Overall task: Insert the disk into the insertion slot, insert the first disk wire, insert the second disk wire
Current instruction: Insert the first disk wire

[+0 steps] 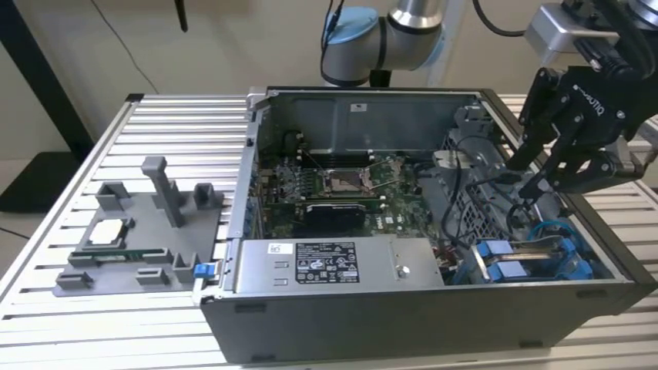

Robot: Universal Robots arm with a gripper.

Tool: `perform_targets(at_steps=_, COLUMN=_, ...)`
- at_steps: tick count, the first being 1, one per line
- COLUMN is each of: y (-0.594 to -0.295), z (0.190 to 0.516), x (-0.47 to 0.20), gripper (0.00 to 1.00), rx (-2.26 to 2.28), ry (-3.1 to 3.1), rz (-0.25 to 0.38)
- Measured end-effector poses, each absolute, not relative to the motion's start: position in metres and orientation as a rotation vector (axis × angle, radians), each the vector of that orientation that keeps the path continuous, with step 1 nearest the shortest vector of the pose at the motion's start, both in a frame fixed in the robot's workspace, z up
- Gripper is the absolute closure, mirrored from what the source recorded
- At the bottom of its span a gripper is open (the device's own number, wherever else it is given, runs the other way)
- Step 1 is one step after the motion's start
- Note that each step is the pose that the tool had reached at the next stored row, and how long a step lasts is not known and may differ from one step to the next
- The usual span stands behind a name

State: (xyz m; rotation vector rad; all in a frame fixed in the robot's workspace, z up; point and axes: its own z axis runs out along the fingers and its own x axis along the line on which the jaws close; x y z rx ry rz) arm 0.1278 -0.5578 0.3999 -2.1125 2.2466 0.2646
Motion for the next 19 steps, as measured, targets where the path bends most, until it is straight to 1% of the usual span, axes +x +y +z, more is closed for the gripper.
perform_targets(at_steps=6, y=-0.554, z=0.398, x=0.128, gripper=0.0, rx=-2.104, ry=2.237, rz=0.295)
perform_targets(at_steps=16, y=-0.549, z=0.388, x=0.128, gripper=0.0, rx=-2.098, ry=2.233, rz=0.306)
perform_targets(at_steps=19, y=-0.549, z=0.388, x=0.129, gripper=0.0, rx=-2.09, ry=2.222, rz=0.325)
